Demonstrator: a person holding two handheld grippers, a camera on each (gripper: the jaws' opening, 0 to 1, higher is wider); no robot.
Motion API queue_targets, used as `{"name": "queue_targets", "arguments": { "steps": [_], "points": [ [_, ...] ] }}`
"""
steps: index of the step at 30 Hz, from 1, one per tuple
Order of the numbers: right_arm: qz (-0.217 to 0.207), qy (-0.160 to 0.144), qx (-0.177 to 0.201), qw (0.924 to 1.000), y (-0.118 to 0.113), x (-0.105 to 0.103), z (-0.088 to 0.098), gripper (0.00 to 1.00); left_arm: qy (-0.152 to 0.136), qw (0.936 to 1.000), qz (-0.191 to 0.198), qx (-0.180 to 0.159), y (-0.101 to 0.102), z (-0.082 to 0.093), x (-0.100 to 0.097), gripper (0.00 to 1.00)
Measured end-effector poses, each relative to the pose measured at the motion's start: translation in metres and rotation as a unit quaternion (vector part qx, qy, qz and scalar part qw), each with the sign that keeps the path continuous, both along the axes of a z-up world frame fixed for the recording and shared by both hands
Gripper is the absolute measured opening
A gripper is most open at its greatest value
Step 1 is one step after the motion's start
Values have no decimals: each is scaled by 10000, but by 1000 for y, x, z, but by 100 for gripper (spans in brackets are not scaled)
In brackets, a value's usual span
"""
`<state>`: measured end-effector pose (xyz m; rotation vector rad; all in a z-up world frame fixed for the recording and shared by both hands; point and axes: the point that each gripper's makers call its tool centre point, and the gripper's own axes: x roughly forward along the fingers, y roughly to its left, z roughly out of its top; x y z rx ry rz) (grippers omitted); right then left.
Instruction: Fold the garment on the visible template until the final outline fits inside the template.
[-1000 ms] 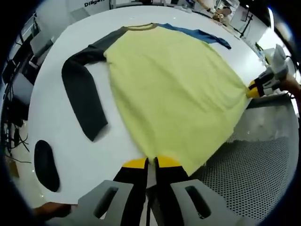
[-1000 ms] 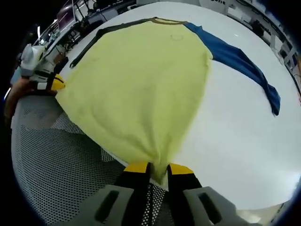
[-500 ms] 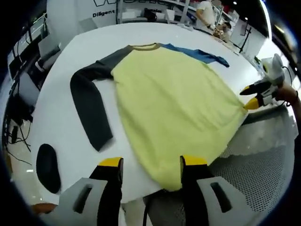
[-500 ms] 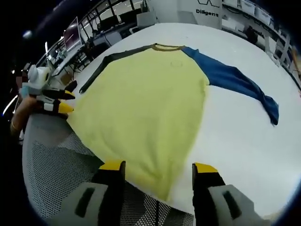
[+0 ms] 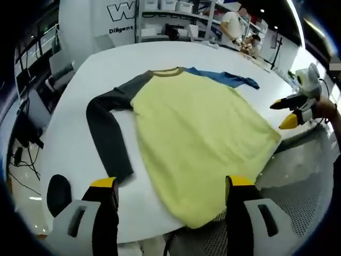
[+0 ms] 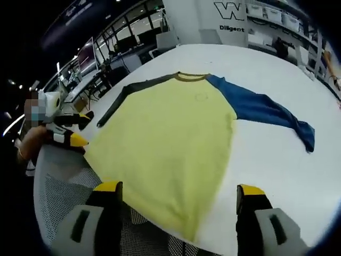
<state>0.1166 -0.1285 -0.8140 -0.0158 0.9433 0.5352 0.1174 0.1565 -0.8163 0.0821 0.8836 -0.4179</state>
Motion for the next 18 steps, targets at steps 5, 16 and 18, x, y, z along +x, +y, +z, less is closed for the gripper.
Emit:
{"name": "queue_targets", "arguments": {
  "steps": [5, 16, 18],
  "points": [
    [-132, -174, 92, 9997, -2, 6, 5, 99, -134, 9997, 92, -188, -3, 7, 5, 83],
    [-497, -487, 205, 9974, -22, 34, 19, 99, -448, 9987, 11, -253, -8, 18, 12, 95],
    [-660, -598, 156, 9959, -34, 44, 21, 99, -537, 9983, -44, -238, -10, 20, 14, 95]
  ]
}}
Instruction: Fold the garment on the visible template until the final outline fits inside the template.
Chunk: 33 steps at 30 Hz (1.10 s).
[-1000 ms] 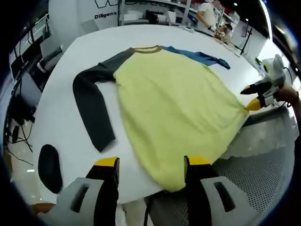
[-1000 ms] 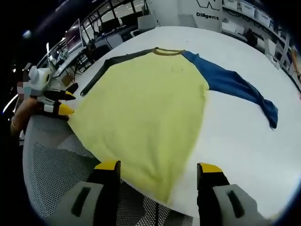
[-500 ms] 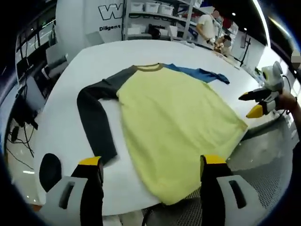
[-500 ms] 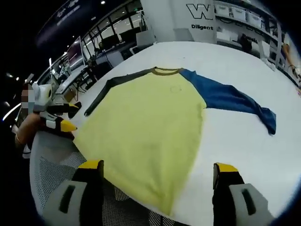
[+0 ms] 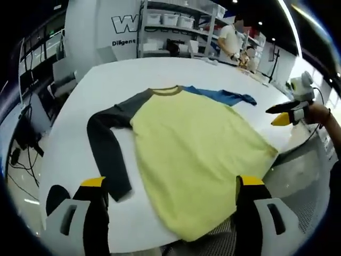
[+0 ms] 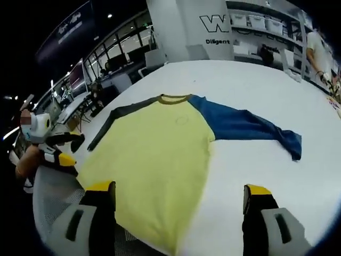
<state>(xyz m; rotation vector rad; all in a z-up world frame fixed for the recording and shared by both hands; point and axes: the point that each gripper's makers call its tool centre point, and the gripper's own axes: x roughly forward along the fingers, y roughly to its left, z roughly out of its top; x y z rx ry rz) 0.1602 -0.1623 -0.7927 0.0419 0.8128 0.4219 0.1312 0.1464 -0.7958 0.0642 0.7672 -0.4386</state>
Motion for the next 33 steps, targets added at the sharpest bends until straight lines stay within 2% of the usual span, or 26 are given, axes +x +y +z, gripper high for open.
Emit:
{"name": "queue_targets", "arguments": {
  "steps": [1, 4, 6, 10, 12, 16, 22, 24, 26, 29, 33],
  "points": [
    [-82, -44, 15, 10000, -4, 4, 1, 99, -111, 9999, -16, -4, -1, 3, 2, 95],
    [-218, -110, 90, 9997, -15, 12, 5, 98, -93, 9999, 26, -30, -1, 3, 2, 95],
    [-298, -131, 124, 9994, -25, 19, 6, 97, 47, 10000, -16, -30, -3, -1, -1, 95],
    [-451, -148, 57, 9989, -42, 30, 6, 98, -78, 10000, -58, -12, -5, 1, 0, 96],
    [-577, -181, 127, 9981, -50, 37, 6, 97, 84, 10000, -18, -1, -4, -4, -2, 95],
    [-684, -156, 253, 9972, -59, 46, 4, 98, -1, 10000, -35, -15, -5, -3, -1, 95],
    [-804, -202, 140, 9965, -81, 60, -4, 99, -55, 10000, -7, -53, -6, -1, 1, 95],
    [-888, -398, 93, 9952, -90, 69, -4, 99, -1, 10000, -13, -35, -6, -4, 0, 94],
    [-961, -433, 7, 9944, -98, 73, -8, 99, 0, 10000, 14, -9, -5, -4, 0, 94],
    [-1155, -445, -119, 9922, -117, 81, -16, 98, -100, 9999, 67, -18, -3, -2, 2, 94],
    [-1305, -478, -95, 9902, -137, 93, -21, 96, -223, 9997, 24, 1, -3, 1, 4, 94]
  ]
}}
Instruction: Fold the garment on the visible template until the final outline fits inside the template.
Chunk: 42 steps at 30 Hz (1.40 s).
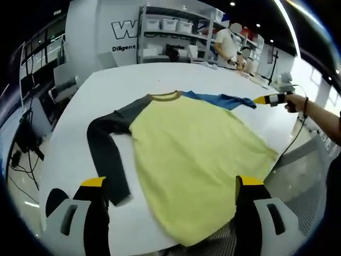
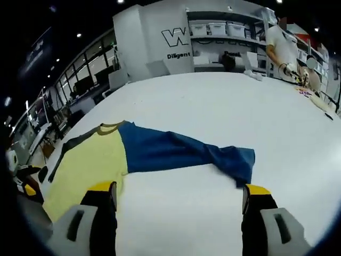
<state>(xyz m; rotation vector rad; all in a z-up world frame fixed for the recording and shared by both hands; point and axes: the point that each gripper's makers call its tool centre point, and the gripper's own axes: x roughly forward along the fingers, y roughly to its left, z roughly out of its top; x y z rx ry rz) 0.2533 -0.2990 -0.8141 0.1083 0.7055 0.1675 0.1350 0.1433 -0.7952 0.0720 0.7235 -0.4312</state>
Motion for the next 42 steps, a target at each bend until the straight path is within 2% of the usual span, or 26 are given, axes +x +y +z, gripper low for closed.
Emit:
{"name": "queue_targets", "arguments": {
  "steps": [3, 5, 7, 11, 13, 15, 19, 24, 26, 31, 37, 40, 42],
  "points": [
    [-11, -21, -22, 10000, -10, 8, -5, 96, -234, 9995, -90, 177, 0, 3, 3, 92],
    [-45, -35, -16, 10000, -18, 14, -9, 96, -370, 9991, -143, 154, -3, 8, 6, 92],
    [-80, -18, -14, 10000, -25, 18, -14, 94, -377, 9991, -153, 130, -3, 7, 6, 91],
    [-91, -11, -138, 9999, -41, 26, -26, 81, -403, 9989, -113, 219, 0, 7, 7, 88],
    [-31, 27, -309, 9995, -49, 28, -34, 79, -509, 9985, -141, 167, -2, 11, 8, 88],
    [-58, 30, -316, 9995, -54, 30, -39, 75, -600, 9979, -223, 135, -5, 14, 9, 88],
    [-88, 29, -517, 9986, -68, 31, -47, 58, -625, 9976, -234, 198, -5, 13, 9, 88],
    [-229, 75, -451, 9987, -82, 31, -55, 48, -568, 9979, -198, 235, -3, 11, 9, 86],
    [-252, -37, -488, 9985, -85, 33, -53, 43, -566, 9979, -181, 239, -2, 11, 9, 86],
    [-300, 73, -624, 9976, -91, 30, -54, 33, -628, 9973, -217, 298, -3, 13, 10, 85],
    [-364, 15, -827, 9959, -96, 29, -52, 5, -626, 9973, -186, 327, -1, 13, 10, 84],
    [-323, -82, -1031, 9941, -99, 28, -45, 0, -632, 9972, -172, 365, 0, 13, 10, 83],
    [-383, -96, -1120, 9929, -102, 26, -38, 0, -624, 9973, -185, 349, 0, 13, 10, 83]
  ]
}}
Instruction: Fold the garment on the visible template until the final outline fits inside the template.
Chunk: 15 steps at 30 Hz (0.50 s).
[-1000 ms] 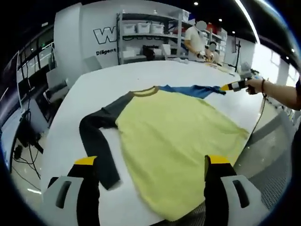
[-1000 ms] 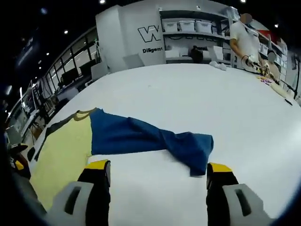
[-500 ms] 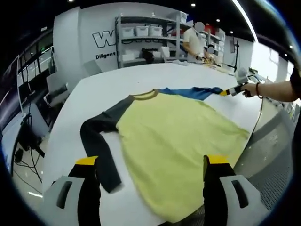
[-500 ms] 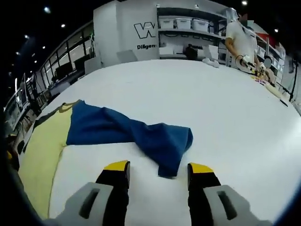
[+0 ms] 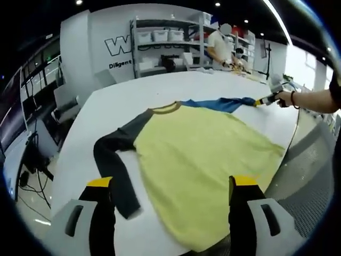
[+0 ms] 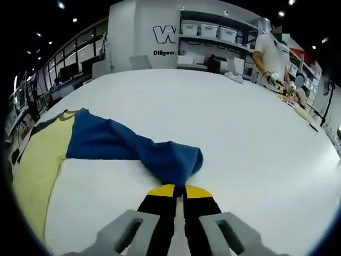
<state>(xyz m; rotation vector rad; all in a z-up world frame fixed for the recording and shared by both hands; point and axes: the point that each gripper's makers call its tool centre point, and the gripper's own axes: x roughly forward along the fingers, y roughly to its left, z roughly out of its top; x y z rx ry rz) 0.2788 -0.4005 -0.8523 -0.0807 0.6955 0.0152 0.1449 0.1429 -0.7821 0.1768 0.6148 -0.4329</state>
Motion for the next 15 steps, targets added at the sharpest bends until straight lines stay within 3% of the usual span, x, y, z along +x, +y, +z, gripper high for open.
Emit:
{"name": "queue_targets", "arguments": {
  "steps": [5, 15],
  "points": [
    [-339, -271, 496, 9978, -4, 0, 13, 0, 1, 10000, -61, -13, -2, 0, -1, 83],
    [-372, -442, 344, 9977, -12, 10, 36, 0, -9, 9999, -110, -18, -3, 0, -1, 82]
  ]
}}
